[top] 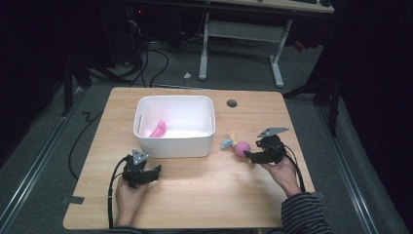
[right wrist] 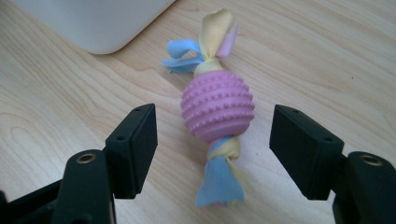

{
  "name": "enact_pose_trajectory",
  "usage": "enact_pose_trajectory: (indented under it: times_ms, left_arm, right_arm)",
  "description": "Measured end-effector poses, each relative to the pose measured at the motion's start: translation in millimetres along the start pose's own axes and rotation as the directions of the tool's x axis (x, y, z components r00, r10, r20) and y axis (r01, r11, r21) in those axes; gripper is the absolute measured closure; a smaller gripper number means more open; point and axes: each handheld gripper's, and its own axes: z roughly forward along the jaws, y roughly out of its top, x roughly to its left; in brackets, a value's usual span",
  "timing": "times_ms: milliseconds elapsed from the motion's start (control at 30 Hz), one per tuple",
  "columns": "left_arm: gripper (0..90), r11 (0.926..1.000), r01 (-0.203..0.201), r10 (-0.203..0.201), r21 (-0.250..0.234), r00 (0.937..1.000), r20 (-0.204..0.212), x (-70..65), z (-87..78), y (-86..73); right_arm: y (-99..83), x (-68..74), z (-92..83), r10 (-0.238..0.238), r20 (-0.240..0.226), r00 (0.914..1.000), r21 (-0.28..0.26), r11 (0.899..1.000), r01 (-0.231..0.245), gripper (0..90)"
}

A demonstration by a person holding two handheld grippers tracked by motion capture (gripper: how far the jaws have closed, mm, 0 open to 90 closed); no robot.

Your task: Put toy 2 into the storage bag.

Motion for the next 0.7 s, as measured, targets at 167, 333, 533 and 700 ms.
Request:
enact_pose_trajectory:
  times_ms: [167,333,533,700]
  left_arm:
    - [28.2,1.0000,-0.002,0.002,0.000,1.0000,-0.002,-0.3,0.1,0.0]
    - [28.2,1.0000,-0.002,0.002,0.001,1.0000,-0.001,-0.2,0.0,0.0]
    - [28.2,1.0000,-0.002,0.002,0.000,1.0000,-0.004,-0.6,0.1,0.0]
    - [28.2,1.0000,-0.002,0.002,0.000,1.0000,-0.004,-0.6,0.1,0.0]
  right_arm:
    - [13.9,-1.2,8.6,-0.033,0.008,0.9994,0.036,0.999,0.032,30.0]
    - [24.9,-2.8,19.0,-0.053,0.019,0.9984,0.083,0.995,0.051,26.9]
    - [30.9,-4.9,33.4,-0.051,0.033,0.9982,0.118,0.992,0.047,25.6]
    - [28.9,-5.6,46.4,-0.049,0.045,0.9978,0.170,0.985,0.040,24.3]
